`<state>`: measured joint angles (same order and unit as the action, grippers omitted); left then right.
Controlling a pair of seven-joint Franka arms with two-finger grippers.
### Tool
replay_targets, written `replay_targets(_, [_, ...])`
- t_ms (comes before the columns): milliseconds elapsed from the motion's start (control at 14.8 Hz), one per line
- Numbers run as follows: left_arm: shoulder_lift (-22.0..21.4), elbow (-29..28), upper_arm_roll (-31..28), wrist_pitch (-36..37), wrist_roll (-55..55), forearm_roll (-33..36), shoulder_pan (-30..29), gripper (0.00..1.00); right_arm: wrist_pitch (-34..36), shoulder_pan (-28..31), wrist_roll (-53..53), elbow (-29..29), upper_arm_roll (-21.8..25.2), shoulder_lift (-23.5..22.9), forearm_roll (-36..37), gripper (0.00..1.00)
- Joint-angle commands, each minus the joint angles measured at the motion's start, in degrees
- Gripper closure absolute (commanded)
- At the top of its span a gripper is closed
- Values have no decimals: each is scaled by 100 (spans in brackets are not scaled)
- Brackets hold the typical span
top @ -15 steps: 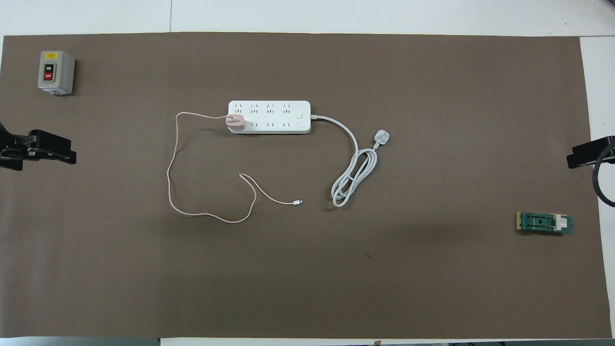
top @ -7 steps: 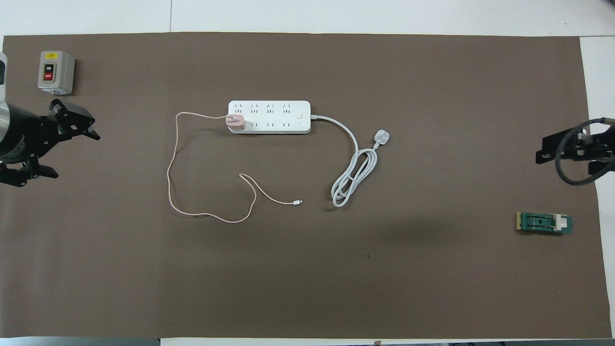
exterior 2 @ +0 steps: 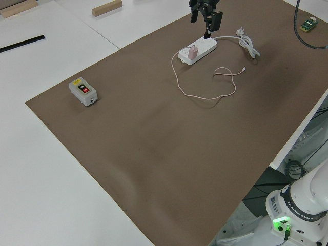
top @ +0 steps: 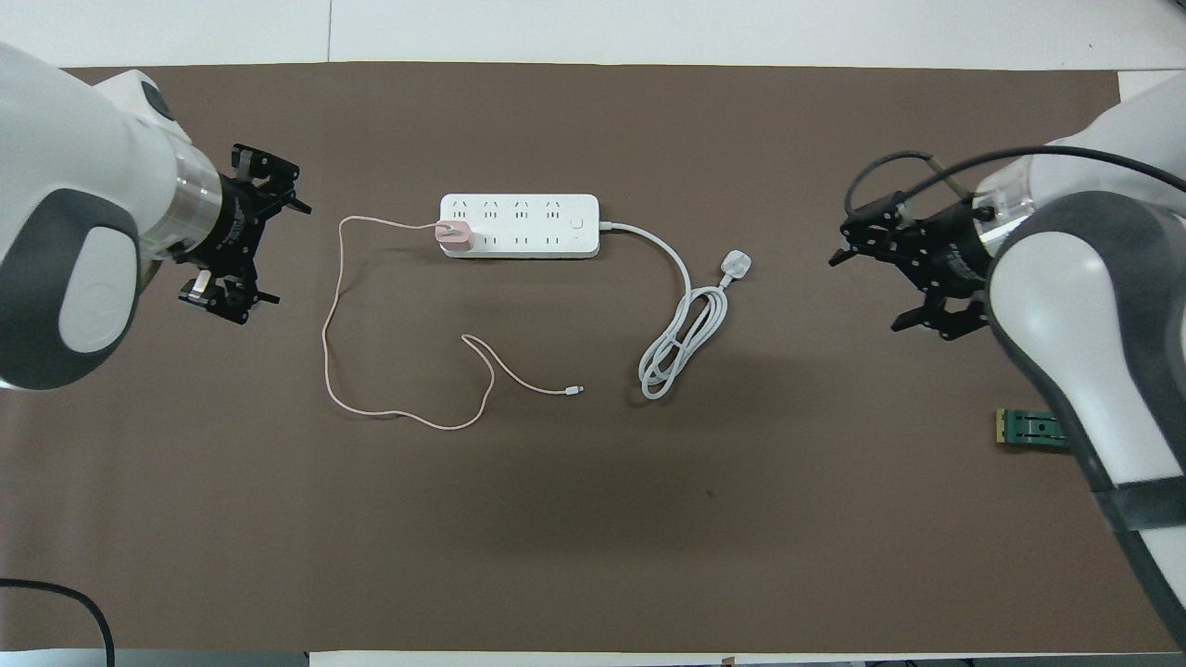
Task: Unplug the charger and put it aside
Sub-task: 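Reach the left gripper to the pink charger while the right gripper reaches the strip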
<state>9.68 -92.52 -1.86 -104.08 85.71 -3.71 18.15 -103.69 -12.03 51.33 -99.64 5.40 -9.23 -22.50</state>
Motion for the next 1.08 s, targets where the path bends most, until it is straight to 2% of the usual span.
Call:
replay_targets(0, [955, 823, -95, 46, 691, -270, 312, 0, -632, -517, 1183, 50, -4, -447, -657, 0])
replay_targets(67, [1156, 893, -104, 46, 902, -279, 356, 0, -774, -650, 1543, 119, -4, -622, -894, 0])
replay_targets(202, [1832, 1454, -96, -24, 1403, -279, 478, 0, -1143, -922, 2063, 461, -4, -1148, -1378, 0])
replay_targets(472, [1888, 1264, -95, -585, 1703, -323, 479, 0, -1968, -1415, 2986, 1015, -4, -2054, -2231, 0])
replay_targets(607, [1940, 1123, -104, -893, 1756, -297, 488, 0, -2417, -1520, 3225, 1261, -21, -2485, -3037, 0])
replay_targets(742, [2002, 983, -104, -1034, 1844, -262, 549, 0, -2463, -1601, 3305, 1481, -21, -2863, -3470, 0])
replay_targets(877, [2116, 964, -139, -1044, 1984, -210, 759, 0, -2402, -1644, 3436, 2269, -21, -3477, -3516, 0])
replay_targets(1012, [2247, 999, -139, -1052, 2186, 62, 856, 0, -1973, -1382, 3673, 3130, -65, -3979, -3586, 0])
